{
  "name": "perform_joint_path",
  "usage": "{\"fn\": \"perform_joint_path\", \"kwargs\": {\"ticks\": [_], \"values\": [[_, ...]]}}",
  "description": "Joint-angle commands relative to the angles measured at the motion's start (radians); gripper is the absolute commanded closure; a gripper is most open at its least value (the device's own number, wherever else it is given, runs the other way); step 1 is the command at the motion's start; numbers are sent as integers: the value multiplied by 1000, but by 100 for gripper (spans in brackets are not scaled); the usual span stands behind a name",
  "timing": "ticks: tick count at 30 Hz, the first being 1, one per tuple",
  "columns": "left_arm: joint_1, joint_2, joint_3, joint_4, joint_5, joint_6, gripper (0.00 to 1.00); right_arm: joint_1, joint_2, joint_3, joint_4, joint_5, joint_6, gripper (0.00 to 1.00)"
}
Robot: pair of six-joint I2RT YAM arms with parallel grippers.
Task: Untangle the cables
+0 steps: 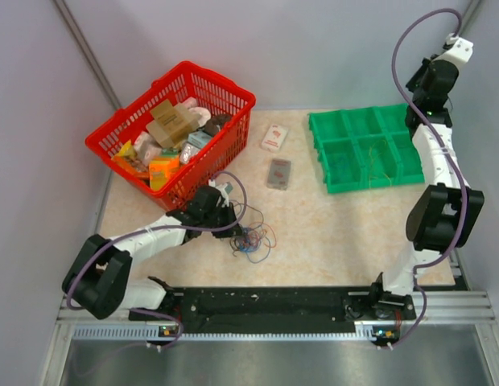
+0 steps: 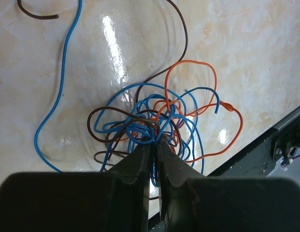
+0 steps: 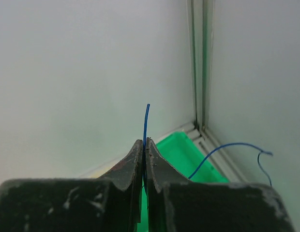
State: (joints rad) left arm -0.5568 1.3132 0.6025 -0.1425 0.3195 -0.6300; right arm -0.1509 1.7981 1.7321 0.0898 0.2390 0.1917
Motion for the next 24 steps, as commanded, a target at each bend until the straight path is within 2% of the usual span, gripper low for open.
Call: {"fn": "perform_joint_path", "kwargs": {"ticks": [1, 8, 13, 16, 19, 22, 24], "values": [[5, 23, 42, 29, 6, -4, 87, 25, -167, -112, 77, -46, 137, 100], [5, 34, 37, 44, 15, -5, 87, 63, -223, -92, 31, -99, 140, 100], [5, 34, 34, 55, 19, -10, 87, 139, -244, -54, -16, -2, 91, 100], [5, 24, 33, 50, 15, -8, 87, 139, -275, -100, -15, 28, 149, 100], [6, 15, 26, 43, 12, -2, 87, 126, -266, -140, 25, -10, 178, 100], [6, 6, 23, 34, 9, 4, 87, 77, -227, -146, 31, -88, 276, 100], [8, 1, 23, 29, 3, 6, 87, 65, -211, -176, 89, -90, 264, 100]]}}
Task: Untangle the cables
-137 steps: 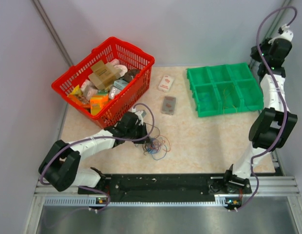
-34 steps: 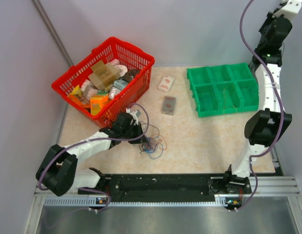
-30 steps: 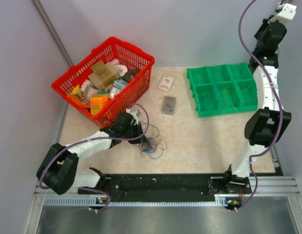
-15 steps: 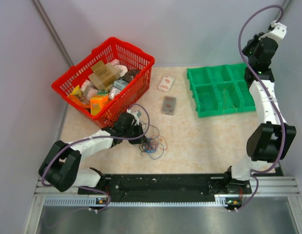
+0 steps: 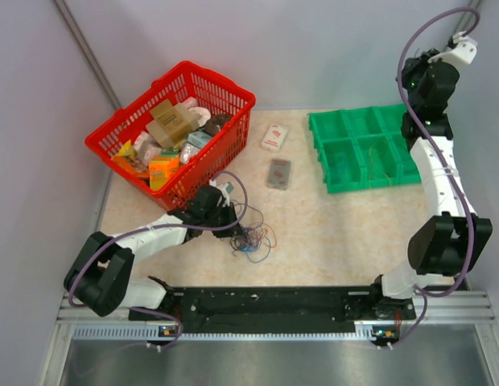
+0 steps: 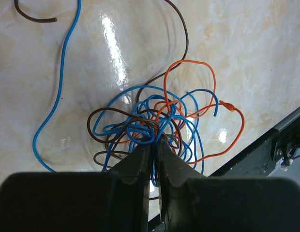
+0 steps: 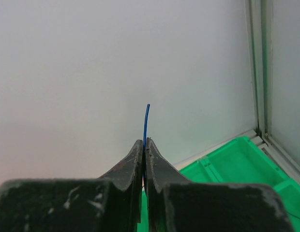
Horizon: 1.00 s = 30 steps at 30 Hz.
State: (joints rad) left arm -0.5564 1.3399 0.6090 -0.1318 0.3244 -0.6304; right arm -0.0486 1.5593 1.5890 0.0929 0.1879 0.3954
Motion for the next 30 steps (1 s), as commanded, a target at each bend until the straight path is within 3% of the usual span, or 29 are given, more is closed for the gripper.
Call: {"fn": "perform_joint_path", "kwargs": {"ticks": [1, 7, 13, 18, 22, 30], "values": [[7, -30, 17, 14, -4, 8, 87, -46, 44, -40, 102, -44, 62, 100], [7, -33, 23, 8, -12, 9, 87, -138, 163, 19, 73, -182, 164, 100], [9, -15, 29, 26, 1, 0, 87, -161, 156, -102, 125, -264, 273, 100], [9, -12, 32, 14, -5, 9, 87, -231, 235, -86, 131, -421, 385, 100], [9, -7, 32, 23, 1, 6, 87, -232, 243, -95, 88, -433, 392, 100], [12, -5, 28, 27, -1, 9, 87, -258, 185, -215, -46, -292, 421, 100]]}}
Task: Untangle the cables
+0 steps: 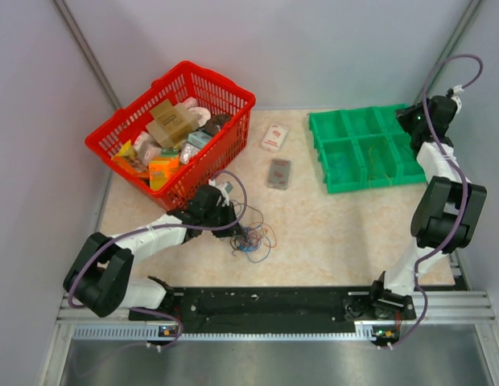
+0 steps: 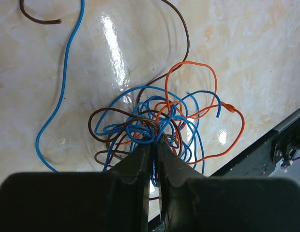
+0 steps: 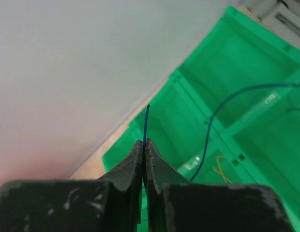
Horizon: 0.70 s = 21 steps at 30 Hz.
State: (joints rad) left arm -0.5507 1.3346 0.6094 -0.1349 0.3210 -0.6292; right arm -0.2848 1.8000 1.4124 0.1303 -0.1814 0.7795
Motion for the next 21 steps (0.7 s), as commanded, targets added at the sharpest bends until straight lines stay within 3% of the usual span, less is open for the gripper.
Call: {"fn": "perform_joint_path", "kwargs": {"ticks": [1, 5, 11, 15, 21], "values": [[6, 0, 26, 31, 6, 8, 87, -27, -56, -43, -116, 106, 37, 100], [8, -9, 24, 26, 6, 10, 87, -30, -47, -18, -266, 225, 4, 100], [9, -26, 13, 23, 4, 11, 87, -30, 22, 94, -386, 393, -210, 100], [9, -34, 9, 21, 10, 8, 87, -30, 140, 204, -386, 359, -354, 100], [9, -49, 7, 6, -10, 6, 87, -21, 257, 393, -370, 188, -401, 100]]}}
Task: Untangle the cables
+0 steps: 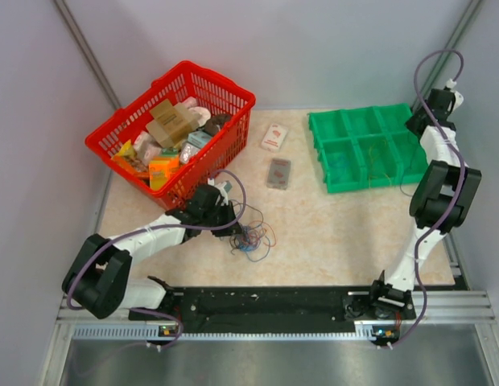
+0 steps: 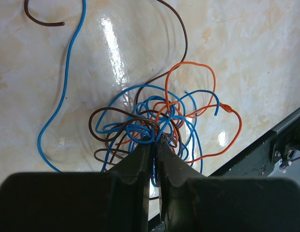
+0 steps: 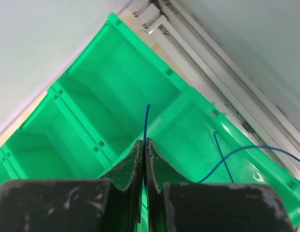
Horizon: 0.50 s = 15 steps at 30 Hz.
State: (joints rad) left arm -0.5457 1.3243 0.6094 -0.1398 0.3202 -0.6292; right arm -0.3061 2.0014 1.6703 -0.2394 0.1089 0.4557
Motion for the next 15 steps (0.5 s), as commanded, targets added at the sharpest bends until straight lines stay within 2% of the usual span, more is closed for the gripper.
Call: {"fn": "perform_joint_path", "kwargs": {"ticks": [1, 3, 6, 10, 15], "values": [[4, -36, 9, 12, -9, 5, 87, 7, 81, 170, -3, -144, -77, 100], [4, -27, 9, 20, -7, 2, 87, 22, 131, 238, -24, -153, -71, 100], [4, -13, 19, 23, -3, -4, 87, 30, 184, 304, -93, -82, -31, 100], [4, -11, 16, 28, -10, -6, 87, 30, 116, 136, -89, 1, 63, 100], [6, 10, 27, 35, 5, -3, 87, 33, 62, -24, -103, 69, 87, 100]]}}
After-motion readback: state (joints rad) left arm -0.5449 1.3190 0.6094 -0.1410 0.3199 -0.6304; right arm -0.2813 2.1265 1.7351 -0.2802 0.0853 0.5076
